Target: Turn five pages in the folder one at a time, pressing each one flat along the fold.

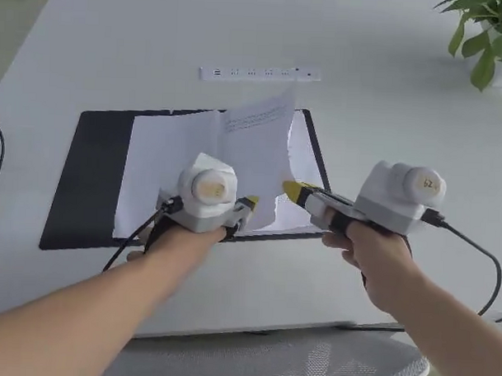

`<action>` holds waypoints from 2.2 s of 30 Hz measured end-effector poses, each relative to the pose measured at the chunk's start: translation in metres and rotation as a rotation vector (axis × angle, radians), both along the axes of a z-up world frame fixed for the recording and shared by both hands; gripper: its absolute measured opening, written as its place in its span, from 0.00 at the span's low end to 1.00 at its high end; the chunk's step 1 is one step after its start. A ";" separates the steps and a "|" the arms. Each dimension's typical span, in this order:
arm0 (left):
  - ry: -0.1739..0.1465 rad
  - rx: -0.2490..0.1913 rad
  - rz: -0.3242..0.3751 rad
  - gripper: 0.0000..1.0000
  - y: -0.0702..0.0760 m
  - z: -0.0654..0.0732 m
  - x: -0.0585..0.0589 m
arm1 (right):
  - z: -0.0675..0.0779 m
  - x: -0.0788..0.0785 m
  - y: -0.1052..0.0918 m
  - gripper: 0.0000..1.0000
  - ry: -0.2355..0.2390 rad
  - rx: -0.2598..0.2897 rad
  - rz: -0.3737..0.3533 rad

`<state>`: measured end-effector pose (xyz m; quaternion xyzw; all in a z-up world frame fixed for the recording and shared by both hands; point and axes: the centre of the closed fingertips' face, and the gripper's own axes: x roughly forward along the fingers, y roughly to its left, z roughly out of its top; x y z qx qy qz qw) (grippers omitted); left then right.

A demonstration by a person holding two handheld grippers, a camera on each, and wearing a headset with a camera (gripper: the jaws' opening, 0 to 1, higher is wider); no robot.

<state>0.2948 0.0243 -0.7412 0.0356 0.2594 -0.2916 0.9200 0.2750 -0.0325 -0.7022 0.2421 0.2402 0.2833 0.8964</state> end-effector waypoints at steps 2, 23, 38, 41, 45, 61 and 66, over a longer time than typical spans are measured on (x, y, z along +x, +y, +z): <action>-0.008 -0.028 0.026 0.23 0.009 0.010 -0.001 | 0.006 0.000 0.011 0.00 -0.011 0.006 0.018; -0.055 -0.008 0.150 0.27 0.144 0.064 -0.041 | 0.014 -0.003 0.131 0.00 -0.036 -0.008 0.201; -0.012 0.027 0.163 0.26 0.195 0.042 -0.066 | -0.028 -0.004 0.199 0.00 0.036 -0.073 0.304; 0.004 0.035 0.160 0.25 0.202 0.036 -0.069 | -0.041 -0.005 0.208 0.00 0.061 -0.095 0.317; 0.017 0.035 0.163 0.24 0.207 0.030 -0.072 | -0.051 -0.005 0.218 0.00 0.092 -0.093 0.322; 0.077 0.028 0.183 0.20 0.222 0.005 -0.074 | -0.096 -0.004 0.240 0.01 0.220 -0.122 0.352; 0.089 0.027 0.180 0.20 0.221 -0.002 -0.072 | -0.096 -0.006 0.244 0.10 0.231 -0.066 0.364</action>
